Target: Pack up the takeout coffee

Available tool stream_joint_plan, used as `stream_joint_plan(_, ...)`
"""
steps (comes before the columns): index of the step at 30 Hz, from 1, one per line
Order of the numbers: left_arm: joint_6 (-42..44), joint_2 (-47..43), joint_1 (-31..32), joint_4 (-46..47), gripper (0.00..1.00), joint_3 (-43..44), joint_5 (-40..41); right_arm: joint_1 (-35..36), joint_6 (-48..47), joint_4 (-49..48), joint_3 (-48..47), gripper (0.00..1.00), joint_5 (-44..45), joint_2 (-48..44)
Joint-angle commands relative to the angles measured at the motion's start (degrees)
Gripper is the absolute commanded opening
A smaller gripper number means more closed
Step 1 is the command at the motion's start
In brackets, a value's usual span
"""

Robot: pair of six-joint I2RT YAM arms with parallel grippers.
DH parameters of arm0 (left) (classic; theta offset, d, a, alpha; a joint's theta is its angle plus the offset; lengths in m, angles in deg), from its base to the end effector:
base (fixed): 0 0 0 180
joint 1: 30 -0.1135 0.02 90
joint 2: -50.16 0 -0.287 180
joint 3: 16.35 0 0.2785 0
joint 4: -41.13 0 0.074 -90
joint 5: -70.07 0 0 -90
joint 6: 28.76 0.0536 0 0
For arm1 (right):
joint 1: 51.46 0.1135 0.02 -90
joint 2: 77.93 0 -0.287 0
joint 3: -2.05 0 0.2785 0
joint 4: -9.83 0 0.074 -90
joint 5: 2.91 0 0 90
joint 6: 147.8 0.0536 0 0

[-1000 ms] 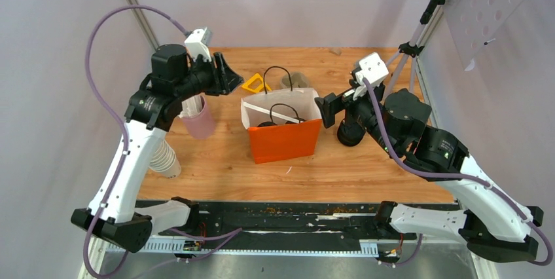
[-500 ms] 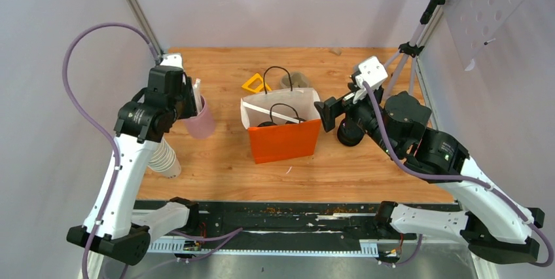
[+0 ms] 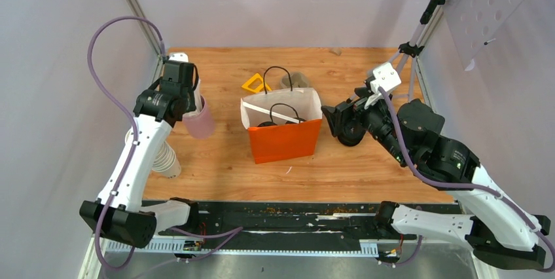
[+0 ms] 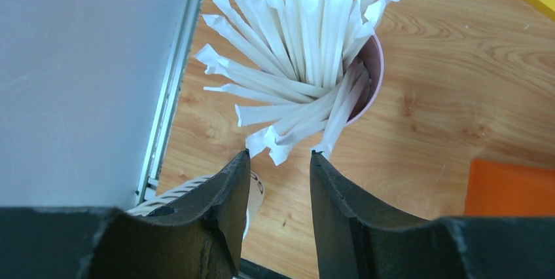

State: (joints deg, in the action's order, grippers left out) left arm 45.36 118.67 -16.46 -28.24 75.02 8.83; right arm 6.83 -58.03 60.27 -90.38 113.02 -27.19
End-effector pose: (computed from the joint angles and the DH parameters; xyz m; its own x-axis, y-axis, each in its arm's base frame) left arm 0.2537 -0.0346 0.4010 -0.6465 -0.0910 -0.7575 -0.3052 0.9408 0.1474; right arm 0.1078 0.1299 0.5024 -0.0778 -0.1328 -0.9881 -0.5382 0.8398 -0.0705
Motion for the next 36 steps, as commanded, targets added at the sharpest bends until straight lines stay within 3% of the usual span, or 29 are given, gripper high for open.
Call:
stream_joint_plan(1, 2.7, 1.4, -0.9, 4.5, 0.46, 1.1, 2.0, -0.2, 2.0, 0.7, 1.1, 1.0, 1.4, -2.0)
stream_joint_plan(17, 3.9, 3.2, -1.8, 5.4, 0.36, 0.6, 1.5, -0.2, 1.6, 0.7, 1.7, 1.0, 2.5, -2.2)
stream_joint_plan(22, 4.2, 3.5, -1.8, 4.9, 0.22, 1.7, 0.6, -0.2, 1.5, 0.7, 1.5, 1.0, 2.8, -2.2)
stream_joint_plan(27, 4.9, 3.8, -1.9, 3.1, 0.0, 6.0, -1.0, -0.2, 1.5, 0.8, 1.5, 1.0, 2.6, -2.1)
stream_joint_plan(36, 3.2, 3.5, -1.9, -1.1, 0.01, 13.8, -4.3, -0.2, 0.5, 1.0, 0.0, 1.0, 2.1, -0.9)
